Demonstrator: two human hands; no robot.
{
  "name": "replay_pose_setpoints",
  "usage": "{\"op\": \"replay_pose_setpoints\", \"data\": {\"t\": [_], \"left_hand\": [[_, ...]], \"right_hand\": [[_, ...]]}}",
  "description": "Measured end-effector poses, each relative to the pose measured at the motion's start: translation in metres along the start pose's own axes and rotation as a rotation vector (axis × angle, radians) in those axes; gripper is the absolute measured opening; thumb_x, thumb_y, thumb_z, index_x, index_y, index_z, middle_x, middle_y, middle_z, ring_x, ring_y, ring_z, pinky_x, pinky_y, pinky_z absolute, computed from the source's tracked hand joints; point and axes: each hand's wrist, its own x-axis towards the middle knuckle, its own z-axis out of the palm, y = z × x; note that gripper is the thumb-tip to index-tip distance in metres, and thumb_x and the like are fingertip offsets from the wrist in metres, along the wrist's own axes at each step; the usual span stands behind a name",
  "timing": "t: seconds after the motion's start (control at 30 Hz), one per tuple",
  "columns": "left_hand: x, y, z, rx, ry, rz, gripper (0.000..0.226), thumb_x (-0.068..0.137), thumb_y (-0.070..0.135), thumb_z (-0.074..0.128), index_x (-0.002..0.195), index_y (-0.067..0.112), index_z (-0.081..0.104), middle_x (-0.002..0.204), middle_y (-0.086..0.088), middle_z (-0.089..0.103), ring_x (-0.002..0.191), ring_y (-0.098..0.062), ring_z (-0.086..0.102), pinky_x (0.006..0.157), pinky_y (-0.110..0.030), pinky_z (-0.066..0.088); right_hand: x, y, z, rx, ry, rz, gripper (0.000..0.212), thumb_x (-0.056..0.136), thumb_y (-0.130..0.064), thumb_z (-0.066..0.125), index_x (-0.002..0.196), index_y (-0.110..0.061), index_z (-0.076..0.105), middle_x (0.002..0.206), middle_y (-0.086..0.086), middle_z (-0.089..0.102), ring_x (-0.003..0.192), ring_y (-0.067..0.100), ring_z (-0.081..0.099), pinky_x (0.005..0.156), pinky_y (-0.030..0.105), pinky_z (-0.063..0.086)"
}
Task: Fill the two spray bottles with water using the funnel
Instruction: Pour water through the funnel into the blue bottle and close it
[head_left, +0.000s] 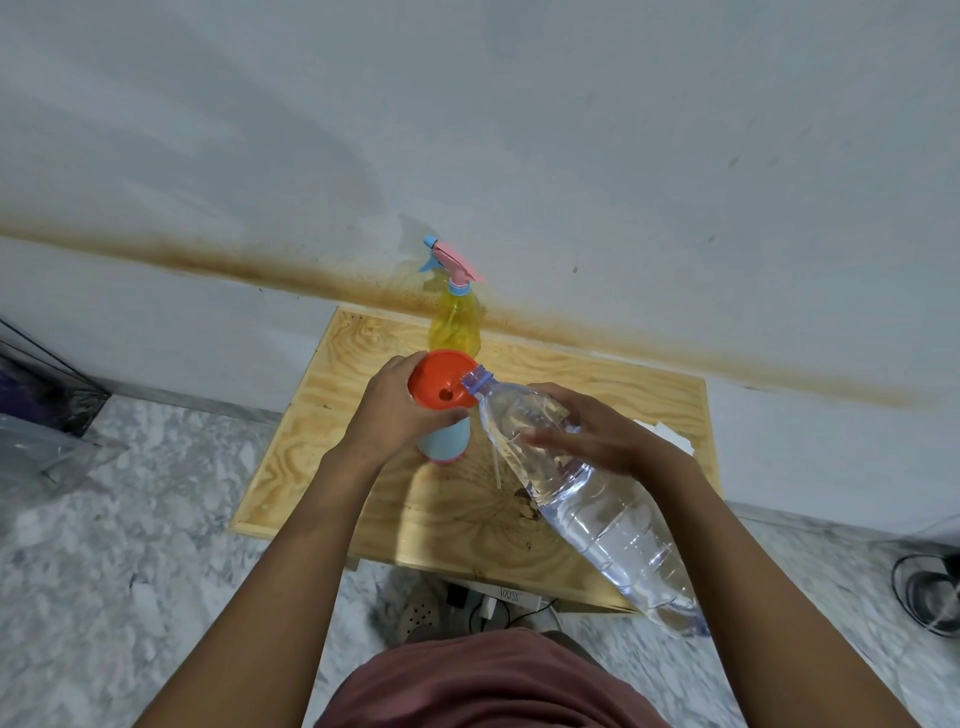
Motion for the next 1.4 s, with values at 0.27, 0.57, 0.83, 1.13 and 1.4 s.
{"op": "replay_pose_setpoints", "data": {"t": [0.27, 0.57, 0.83, 1.13, 1.4], "left_hand": [[-0.001, 0.003, -0.001, -0.004, 0.0, -0.009, 0.087, 0.063, 0.038, 0.092, 0.137, 0.015, 0.052, 0.115, 0.004, 0.054, 0.106, -0.016, 0.055, 0.087, -0.027, 0.047], [-0.001, 0.004, -0.001, -0.004, -0.003, -0.015, 0.086, 0.063, 0.037, 0.092, 0.137, 0.016, 0.052, 0.116, 0.004, 0.054, 0.106, -0.016, 0.054, 0.088, -0.028, 0.048], [0.0, 0.002, -0.001, -0.014, -0.001, -0.021, 0.087, 0.063, 0.037, 0.092, 0.137, 0.017, 0.052, 0.118, 0.003, 0.055, 0.105, -0.014, 0.054, 0.085, -0.025, 0.045], [0.001, 0.0, -0.001, 0.009, -0.009, -0.018, 0.086, 0.061, 0.041, 0.092, 0.136, 0.021, 0.053, 0.118, 0.004, 0.056, 0.106, -0.015, 0.055, 0.087, -0.028, 0.047], [0.002, 0.003, -0.002, -0.003, -0.023, -0.02, 0.084, 0.061, 0.039, 0.092, 0.134, 0.022, 0.054, 0.117, 0.006, 0.054, 0.106, -0.015, 0.055, 0.086, -0.029, 0.048]], "right_hand": [[-0.001, -0.002, 0.0, 0.001, -0.009, 0.004, 0.058, 0.084, -0.056, 0.067, 0.136, -0.043, 0.048, 0.12, -0.018, 0.065, 0.098, 0.012, 0.069, 0.09, 0.037, 0.056], [-0.001, -0.007, -0.002, 0.006, -0.014, 0.014, 0.052, 0.084, -0.054, 0.068, 0.132, -0.047, 0.05, 0.116, -0.025, 0.063, 0.097, -0.001, 0.066, 0.08, 0.024, 0.056], [-0.002, -0.006, 0.001, -0.062, 0.034, -0.014, 0.059, 0.082, -0.06, 0.067, 0.136, -0.049, 0.047, 0.125, -0.024, 0.061, 0.107, -0.001, 0.062, 0.091, 0.029, 0.053], [-0.019, -0.014, 0.003, 0.059, 0.255, -0.164, 0.058, 0.081, -0.057, 0.07, 0.131, -0.058, 0.04, 0.127, -0.043, 0.048, 0.104, -0.012, 0.06, 0.075, 0.009, 0.05], [-0.009, -0.004, -0.012, 0.234, 0.743, -0.261, 0.06, 0.077, -0.057, 0.063, 0.133, -0.054, 0.039, 0.145, -0.013, 0.046, 0.129, 0.019, 0.053, 0.097, 0.043, 0.051]]}}
